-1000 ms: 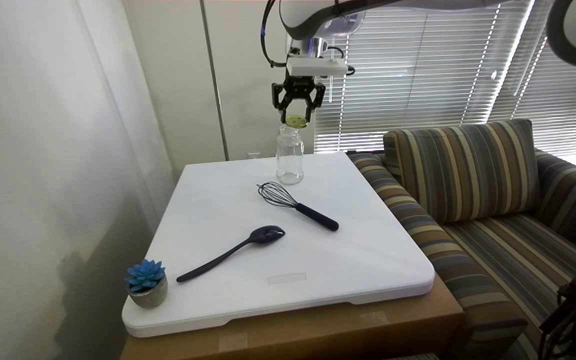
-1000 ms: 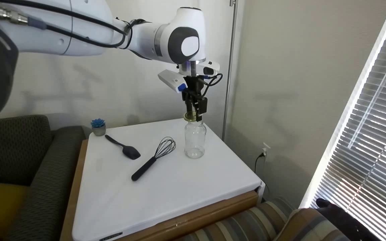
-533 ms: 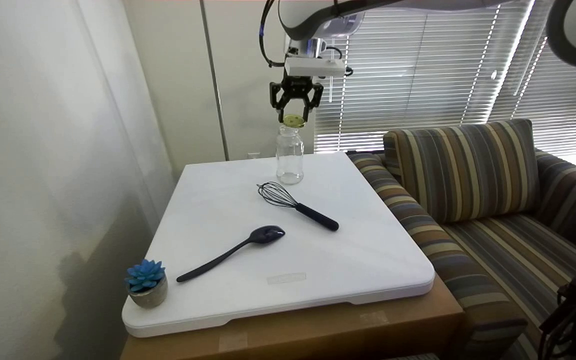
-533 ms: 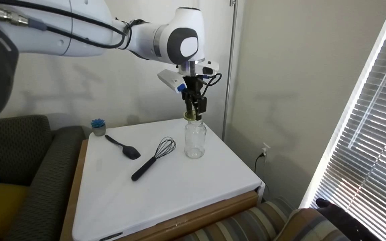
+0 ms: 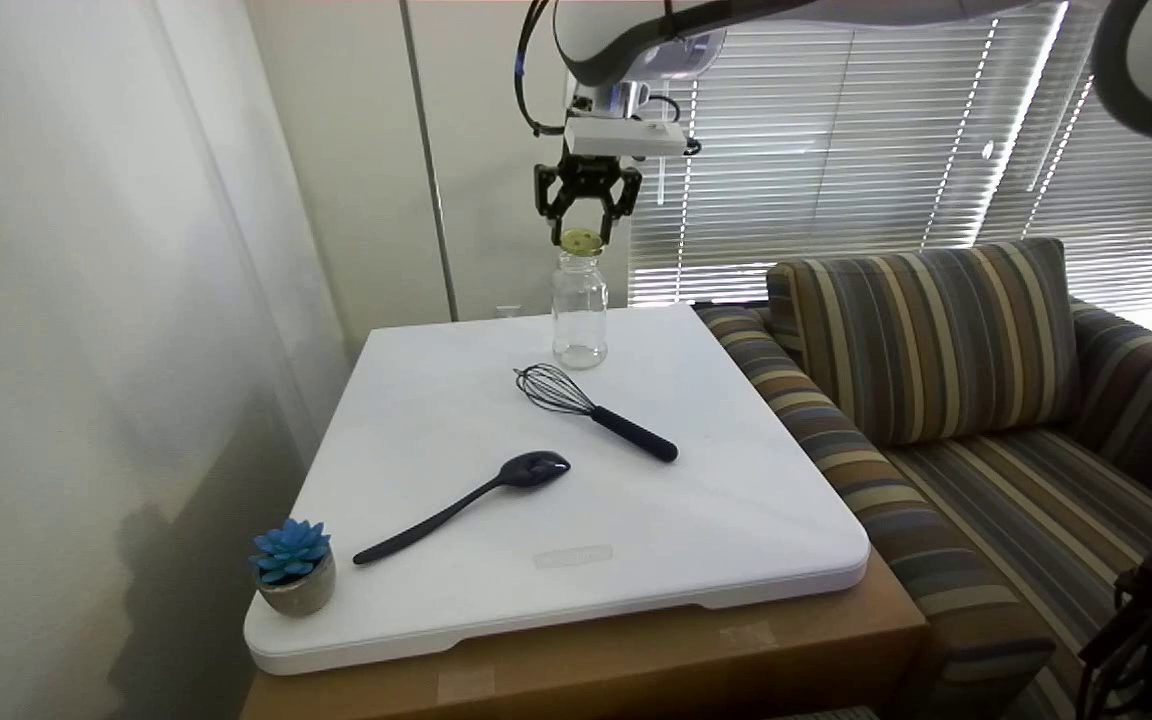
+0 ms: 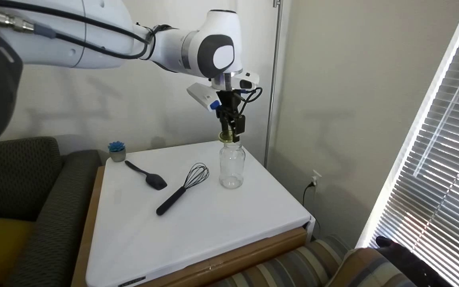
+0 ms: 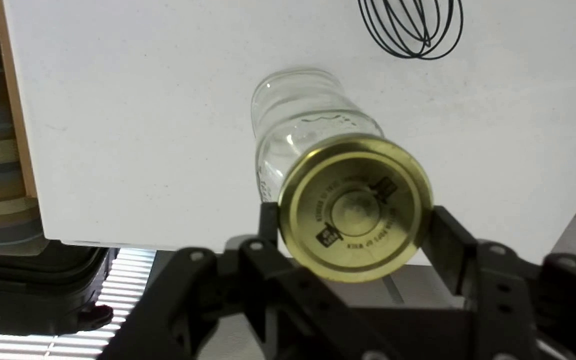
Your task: Place the lid on the jar
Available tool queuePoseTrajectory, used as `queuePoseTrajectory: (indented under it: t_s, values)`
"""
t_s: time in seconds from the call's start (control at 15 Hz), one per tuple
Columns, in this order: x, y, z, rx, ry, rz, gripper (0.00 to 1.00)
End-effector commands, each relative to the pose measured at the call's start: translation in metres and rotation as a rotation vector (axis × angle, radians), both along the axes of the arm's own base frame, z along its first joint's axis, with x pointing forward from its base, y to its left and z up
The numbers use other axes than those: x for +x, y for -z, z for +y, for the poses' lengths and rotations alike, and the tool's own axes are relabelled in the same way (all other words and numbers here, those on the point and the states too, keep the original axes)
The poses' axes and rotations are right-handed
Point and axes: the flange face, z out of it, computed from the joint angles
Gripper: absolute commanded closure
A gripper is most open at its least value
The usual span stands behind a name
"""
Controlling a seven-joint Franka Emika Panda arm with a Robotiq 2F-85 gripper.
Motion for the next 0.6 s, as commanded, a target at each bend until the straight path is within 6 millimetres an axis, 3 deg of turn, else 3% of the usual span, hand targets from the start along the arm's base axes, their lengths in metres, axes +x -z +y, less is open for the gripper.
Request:
queuePoseTrajectory:
  t_s: [0.0,0.53]
  values:
    - [0.0046,0.0044,0.0006,-0.011,0.029,-0.054,0.53]
    - [0.0146,0.0107,0.0085,-0.07,0.123,-0.203,0.53]
